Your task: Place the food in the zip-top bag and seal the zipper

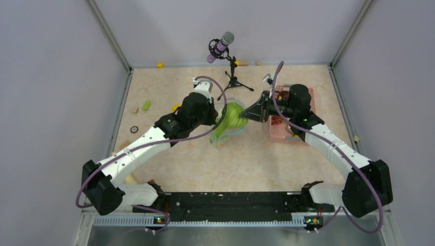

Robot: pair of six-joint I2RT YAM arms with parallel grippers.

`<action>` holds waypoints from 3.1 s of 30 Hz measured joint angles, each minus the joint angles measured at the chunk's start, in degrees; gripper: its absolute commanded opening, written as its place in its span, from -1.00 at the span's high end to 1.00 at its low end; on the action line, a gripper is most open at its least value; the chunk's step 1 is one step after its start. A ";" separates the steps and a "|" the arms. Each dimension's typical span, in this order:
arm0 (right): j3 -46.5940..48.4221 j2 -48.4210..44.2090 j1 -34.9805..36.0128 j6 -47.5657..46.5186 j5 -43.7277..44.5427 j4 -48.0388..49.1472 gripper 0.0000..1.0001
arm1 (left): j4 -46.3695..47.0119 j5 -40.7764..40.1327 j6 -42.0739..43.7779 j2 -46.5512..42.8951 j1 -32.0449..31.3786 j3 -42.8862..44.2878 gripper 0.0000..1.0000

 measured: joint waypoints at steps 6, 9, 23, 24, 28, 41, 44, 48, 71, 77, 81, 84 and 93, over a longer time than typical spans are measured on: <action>1.40 -0.11 0.90 -7.48 7.48 -11.37 1.00 | 0.09 0.11 0.04 -0.63 0.00 0.00 1.00; 2.12 -0.11 2.40 -9.05 13.11 -15.41 1.00 | 0.39 1.01 0.04 -0.61 0.02 0.00 1.00; 8.90 1.57 13.33 -9.70 41.66 -21.64 0.17 | 0.98 3.04 0.66 3.10 0.44 2.36 1.00; 8.92 1.70 13.38 -9.70 42.86 -22.05 0.08 | 1.01 3.04 0.63 3.13 0.42 2.36 1.00; 8.96 1.88 13.57 -9.57 46.25 -23.17 -0.33 | 1.25 3.02 0.59 3.13 0.37 2.38 1.00; 9.11 1.36 13.62 -10.03 45.27 -21.49 -0.97 | 1.01 0.68 -0.52 3.06 0.37 2.32 1.00; 9.09 -0.17 13.62 -10.25 46.47 -21.18 -0.97 | 1.01 -0.11 -0.63 3.04 0.37 2.25 1.00; 9.09 -2.82 13.57 -10.21 51.52 -21.75 -0.90 | 0.98 -0.52 -0.61 2.91 0.39 2.14 1.00; 10.14 8.70 10.08 -7.74 46.69 -29.07 1.00 | 0.81 -1.57 -0.59 2.58 0.61 2.05 1.00; 16.33 5.57 10.08 -9.60 42.97 -30.67 1.00 | -0.28 -3.30 0.44 2.56 0.61 3.93 1.00; 18.40 1.68 10.05 -9.88 39.67 -30.56 1.00 | -0.90 -4.85 1.38 2.01 0.68 4.33 1.00; 19.87 1.36 10.08 -10.19 37.73 -30.93 1.00 | -2.08 -5.79 1.51 1.97 0.68 4.76 1.00; 19.89 1.84 10.05 -10.84 36.54 -33.07 0.78 | -3.89 -5.53 1.57 1.97 0.70 5.44 1.00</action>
